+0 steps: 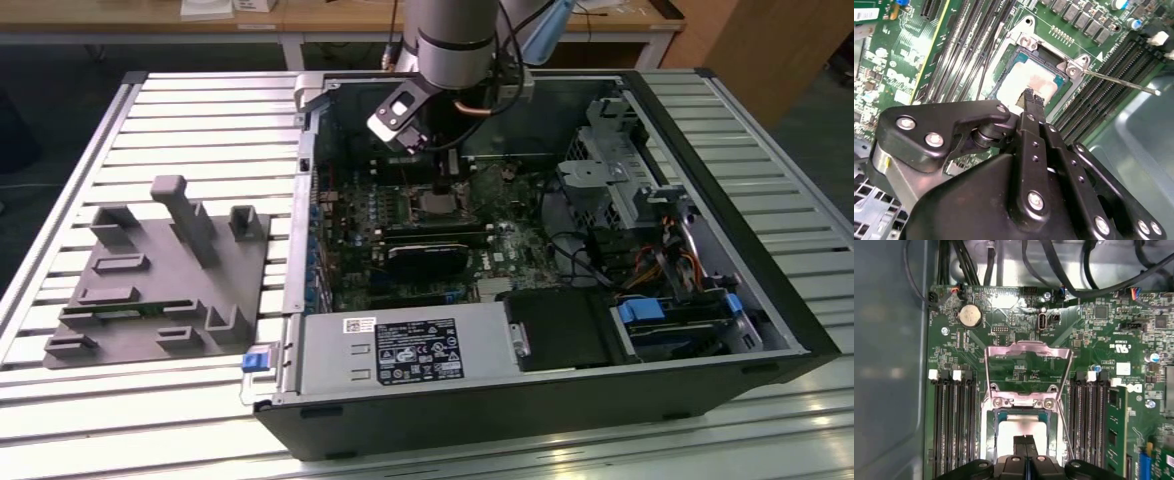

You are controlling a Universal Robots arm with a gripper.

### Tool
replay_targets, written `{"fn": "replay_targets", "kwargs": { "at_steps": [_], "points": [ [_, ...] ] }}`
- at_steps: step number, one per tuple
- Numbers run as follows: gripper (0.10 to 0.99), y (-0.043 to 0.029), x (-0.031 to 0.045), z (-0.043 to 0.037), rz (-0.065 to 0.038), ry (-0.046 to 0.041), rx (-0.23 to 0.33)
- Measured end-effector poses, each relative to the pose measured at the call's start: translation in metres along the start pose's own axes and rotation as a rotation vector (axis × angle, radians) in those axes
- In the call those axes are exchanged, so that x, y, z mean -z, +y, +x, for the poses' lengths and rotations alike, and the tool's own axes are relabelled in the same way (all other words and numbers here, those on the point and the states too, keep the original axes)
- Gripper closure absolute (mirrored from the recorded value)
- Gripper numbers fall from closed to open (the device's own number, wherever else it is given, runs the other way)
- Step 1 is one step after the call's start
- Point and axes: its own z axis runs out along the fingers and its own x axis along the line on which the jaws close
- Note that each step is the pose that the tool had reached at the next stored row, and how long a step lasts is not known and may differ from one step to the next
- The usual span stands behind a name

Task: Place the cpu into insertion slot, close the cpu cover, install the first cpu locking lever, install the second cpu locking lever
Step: 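Place the cpu into insertion slot, then close the cpu cover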

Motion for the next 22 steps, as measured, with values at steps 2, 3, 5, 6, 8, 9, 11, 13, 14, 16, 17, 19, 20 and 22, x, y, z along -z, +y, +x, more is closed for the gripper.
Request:
{"fn": "replay_targets", "kwargs": {
  "at_steps": [2, 3, 5, 6, 8, 9, 11, 13, 14, 16, 17, 19, 20, 22],
  "points": [
    [0.98, 0.0001, 0.005, 0.0, 0.0, 0.0, 0.0],
    [0.98, 0.0001, 0.0075, 0.0, -0.001, 0.0, 0.0],
    [0.98, 0.0002, 0.0126, 0.0, -0.001, -0.0001, 0.0],
    [0.98, 0.0002, 0.015, 0.0, -0.001, 0.0, 0.0],
    [0.98, 0.0003, 0.0191, 0.0, -0.002, -0.0001, 0.0],
    [0.98, 0.0003, 0.0207, 0.0, -0.002, -0.0001, 0.0],
    [0.98, 0.0003, 0.0216, 0.0, -0.003, 0.0001, 0.0],
    [0.98, 0.0003, 0.0218, 0.0, -0.003, 0.0, 0.0],
    [0.98, 0.0003, 0.0219, 0.0, -0.004, 0.0, 0.0],
    [0.98, 0.0003, 0.0219, 0.0, -0.004, -0.0001, 0.0],
    [0.98, 0.0003, 0.0219, 0.0, -0.004, 0.0, 0.0],
    [0.98, 0.0003, 0.0219, 0.0, -0.004, 0.0, 0.0],
    [0.98, 0.0003, 0.0219, 0.0, -0.004, 0.0, 0.0],
    [0.98, 0.0003, 0.0219, 0.0, -0.004, 0.0, 0.0]
  ]
}}
